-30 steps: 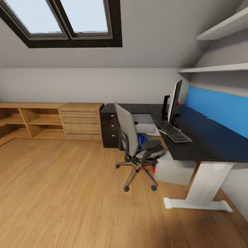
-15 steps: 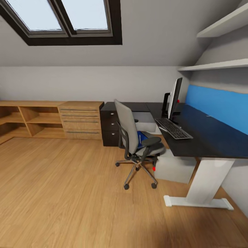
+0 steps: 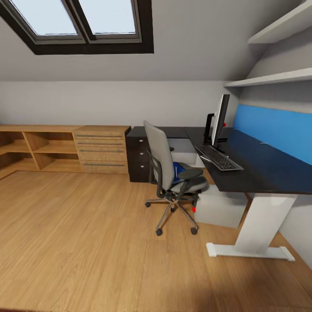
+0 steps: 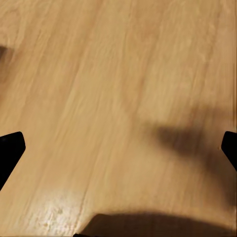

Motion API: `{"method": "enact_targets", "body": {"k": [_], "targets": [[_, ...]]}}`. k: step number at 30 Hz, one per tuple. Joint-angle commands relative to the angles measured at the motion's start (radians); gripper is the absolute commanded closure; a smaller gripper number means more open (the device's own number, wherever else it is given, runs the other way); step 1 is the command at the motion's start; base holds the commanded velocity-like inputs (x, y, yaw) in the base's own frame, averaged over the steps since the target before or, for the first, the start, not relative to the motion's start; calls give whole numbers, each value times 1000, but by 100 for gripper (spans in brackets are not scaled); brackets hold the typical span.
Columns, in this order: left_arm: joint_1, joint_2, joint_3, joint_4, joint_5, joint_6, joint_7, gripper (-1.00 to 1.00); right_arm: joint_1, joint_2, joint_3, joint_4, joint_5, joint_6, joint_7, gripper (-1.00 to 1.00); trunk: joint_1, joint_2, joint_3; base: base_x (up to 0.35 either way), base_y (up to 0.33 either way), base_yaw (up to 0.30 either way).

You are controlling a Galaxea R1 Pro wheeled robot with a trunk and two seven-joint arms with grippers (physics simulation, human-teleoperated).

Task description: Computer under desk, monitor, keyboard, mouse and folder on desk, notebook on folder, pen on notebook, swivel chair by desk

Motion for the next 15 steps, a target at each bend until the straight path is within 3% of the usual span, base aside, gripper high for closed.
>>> {"method": "enact_targets", "body": {"k": [1,5,10,15], "targets": [[0,-3,2,-37,8,40,-2,-100,-1,0,-1,-30,8,5,-10,-100,4,-8,-4,0,0,0],[0,-7,2,-123,8,146,-2,-100,-21,-1,-1,-75,6,53,-13,-100,19,-36,-17,0,0,0],[-20,-23,0,-260,8,302,-2,-100,-238,-6,-12,-52,0,223,-16,-100,38,-71,-32,0,0,0],[-98,-39,0,-288,7,386,-3,-100,-414,-24,-26,52,-23,262,-17,-100,57,-106,-48,0,0,0]]}}
